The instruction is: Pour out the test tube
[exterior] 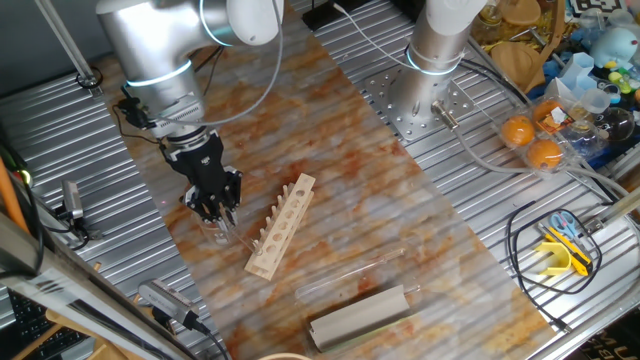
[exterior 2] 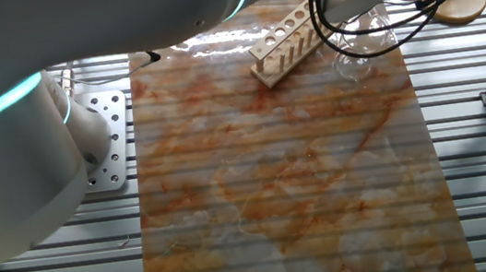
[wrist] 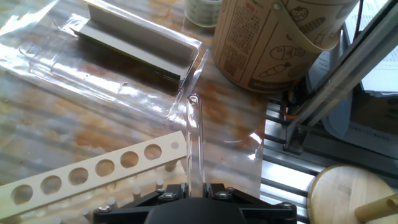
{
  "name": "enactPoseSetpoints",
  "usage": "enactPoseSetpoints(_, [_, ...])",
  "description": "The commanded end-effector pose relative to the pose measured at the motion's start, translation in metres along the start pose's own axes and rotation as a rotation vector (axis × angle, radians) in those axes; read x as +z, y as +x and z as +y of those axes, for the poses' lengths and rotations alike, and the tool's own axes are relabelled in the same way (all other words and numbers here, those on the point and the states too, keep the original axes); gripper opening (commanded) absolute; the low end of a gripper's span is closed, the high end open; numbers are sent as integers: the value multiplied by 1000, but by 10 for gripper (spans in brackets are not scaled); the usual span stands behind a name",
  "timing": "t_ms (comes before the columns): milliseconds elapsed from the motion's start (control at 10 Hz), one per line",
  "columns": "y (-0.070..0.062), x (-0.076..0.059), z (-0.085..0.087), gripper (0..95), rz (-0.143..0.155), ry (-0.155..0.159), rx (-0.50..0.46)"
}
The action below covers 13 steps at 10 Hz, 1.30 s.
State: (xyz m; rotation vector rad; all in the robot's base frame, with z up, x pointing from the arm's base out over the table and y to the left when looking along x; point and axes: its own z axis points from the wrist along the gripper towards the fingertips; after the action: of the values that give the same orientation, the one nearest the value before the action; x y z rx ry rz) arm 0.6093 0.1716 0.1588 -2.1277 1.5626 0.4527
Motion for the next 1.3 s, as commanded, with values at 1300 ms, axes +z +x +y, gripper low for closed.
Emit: enactPoseSetpoints(1300, [-4,-1,-1,0,-57,19,58])
